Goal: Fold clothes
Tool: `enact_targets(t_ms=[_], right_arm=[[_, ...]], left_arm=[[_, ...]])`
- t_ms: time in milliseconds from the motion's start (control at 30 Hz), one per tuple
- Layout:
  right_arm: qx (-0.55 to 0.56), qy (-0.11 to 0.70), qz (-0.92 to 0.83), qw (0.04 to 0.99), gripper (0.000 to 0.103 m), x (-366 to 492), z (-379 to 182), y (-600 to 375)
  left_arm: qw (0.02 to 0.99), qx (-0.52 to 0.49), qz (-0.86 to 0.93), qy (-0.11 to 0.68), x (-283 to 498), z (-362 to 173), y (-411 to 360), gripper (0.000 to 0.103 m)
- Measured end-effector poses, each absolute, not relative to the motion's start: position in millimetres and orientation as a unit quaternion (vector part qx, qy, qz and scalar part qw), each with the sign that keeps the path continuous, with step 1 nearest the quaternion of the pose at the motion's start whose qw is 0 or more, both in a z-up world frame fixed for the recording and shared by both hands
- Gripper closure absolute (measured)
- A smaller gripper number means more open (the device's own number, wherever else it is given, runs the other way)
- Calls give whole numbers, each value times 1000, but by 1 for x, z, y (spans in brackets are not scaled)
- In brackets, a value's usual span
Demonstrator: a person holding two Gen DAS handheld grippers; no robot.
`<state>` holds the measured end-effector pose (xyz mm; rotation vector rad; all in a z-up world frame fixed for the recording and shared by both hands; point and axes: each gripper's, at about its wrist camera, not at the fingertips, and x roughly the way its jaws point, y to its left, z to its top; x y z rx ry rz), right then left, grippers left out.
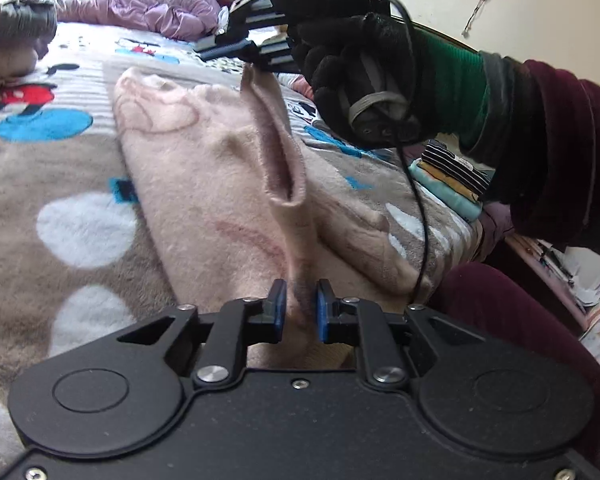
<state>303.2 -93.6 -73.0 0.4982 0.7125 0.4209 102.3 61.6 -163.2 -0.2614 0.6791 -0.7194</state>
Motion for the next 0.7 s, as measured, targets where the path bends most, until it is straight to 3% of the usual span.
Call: enact_targets(t_ms=[67, 100, 133, 400, 600, 700], right_arm=[[241, 329, 220, 886, 93, 303, -73, -92], [247, 316, 232, 886, 92, 301, -73, -94], [252, 304, 244, 886, 92, 299, -72, -95], [276, 260, 307, 873, 91, 294, -72, -123], [292, 227, 327, 870, 73, 264, -52, -168], [326, 205, 306, 871, 73, 235, -55, -203]], left_arm=[[866, -148, -352, 322, 102, -162, 71, 64], [864, -159, -356, 318, 102, -160, 76, 50], [862, -171, -362, 311, 103, -156, 82, 47], [867, -249, -333, 275, 135, -135, 105, 46], [877, -169, -352, 280, 148, -120, 54, 46], [892, -94, -344, 279, 144, -114, 16, 46]])
